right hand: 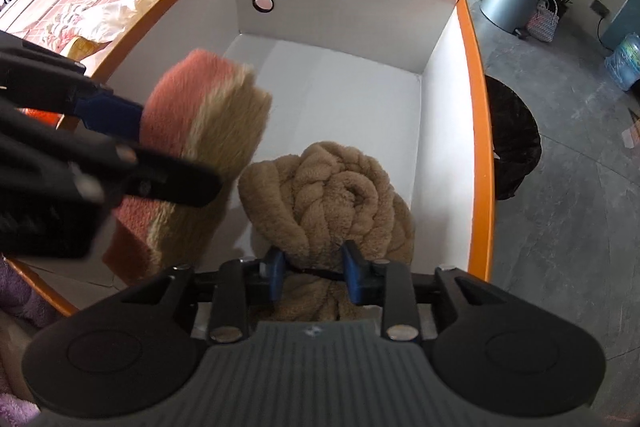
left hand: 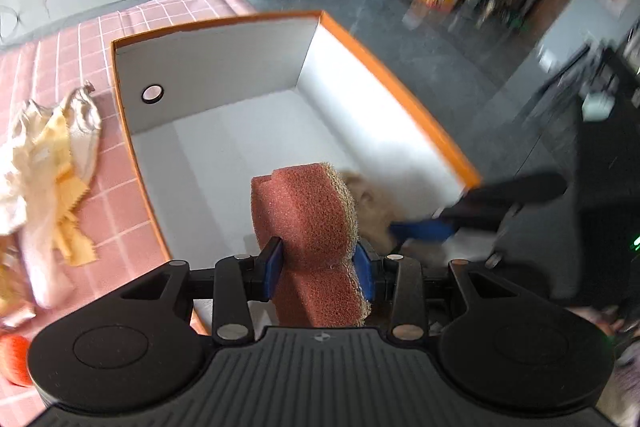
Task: Organize soft objects
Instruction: 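Carry the sponge and towel into the orange box and open both tools, then move both tools back over the remaining items on the table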
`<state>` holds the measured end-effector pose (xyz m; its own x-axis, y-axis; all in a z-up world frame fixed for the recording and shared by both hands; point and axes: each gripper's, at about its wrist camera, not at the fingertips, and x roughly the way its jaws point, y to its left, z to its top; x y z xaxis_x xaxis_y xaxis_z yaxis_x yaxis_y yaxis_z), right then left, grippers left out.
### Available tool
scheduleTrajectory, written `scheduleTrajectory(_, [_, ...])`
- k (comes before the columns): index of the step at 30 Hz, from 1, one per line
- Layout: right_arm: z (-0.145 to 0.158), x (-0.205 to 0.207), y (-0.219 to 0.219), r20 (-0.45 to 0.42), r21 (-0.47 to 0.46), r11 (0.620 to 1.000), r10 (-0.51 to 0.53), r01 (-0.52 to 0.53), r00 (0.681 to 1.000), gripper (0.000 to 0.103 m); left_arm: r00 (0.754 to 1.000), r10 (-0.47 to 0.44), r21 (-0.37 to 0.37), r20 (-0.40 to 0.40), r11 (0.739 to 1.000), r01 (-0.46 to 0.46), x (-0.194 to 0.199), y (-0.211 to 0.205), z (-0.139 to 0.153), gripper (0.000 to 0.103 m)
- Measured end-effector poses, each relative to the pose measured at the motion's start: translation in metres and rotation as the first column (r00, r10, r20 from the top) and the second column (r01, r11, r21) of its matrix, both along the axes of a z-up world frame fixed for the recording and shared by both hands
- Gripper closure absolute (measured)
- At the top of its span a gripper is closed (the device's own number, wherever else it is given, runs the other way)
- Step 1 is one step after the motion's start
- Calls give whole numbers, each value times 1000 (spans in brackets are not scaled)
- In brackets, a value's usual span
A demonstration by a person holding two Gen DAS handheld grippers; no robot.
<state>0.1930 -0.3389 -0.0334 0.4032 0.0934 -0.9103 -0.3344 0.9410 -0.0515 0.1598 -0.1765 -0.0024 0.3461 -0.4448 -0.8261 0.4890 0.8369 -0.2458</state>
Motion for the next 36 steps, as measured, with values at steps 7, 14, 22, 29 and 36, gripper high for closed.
scheduleTrajectory(7, [18,-12,-4,77,-16,1000,5,-4,997,49,1000,-14,116,-19,993,16,-4,-12,1,58])
scheduleTrajectory(14, [21,-20,-6,83,-29,1000,-6,8,997,48,1000,11,96,-25,995,-8,-1,-11,2,40])
scheduleTrajectory(22, [22,-30,-8,82,-21,999,-24,25,996,43,998,68,6,-13,998,-68,-6,6,20,35])
scheduleTrajectory(29, [37,-45,2,134,-20,999,-26,28,991,33,992,96,-27,83,995,-94,-26,26,42,36])
scheduleTrajectory(36, [58,-62,27,243,-14,1000,-17,21,970,26,962,160,-78,223,986,-146,-52,71,58,37])
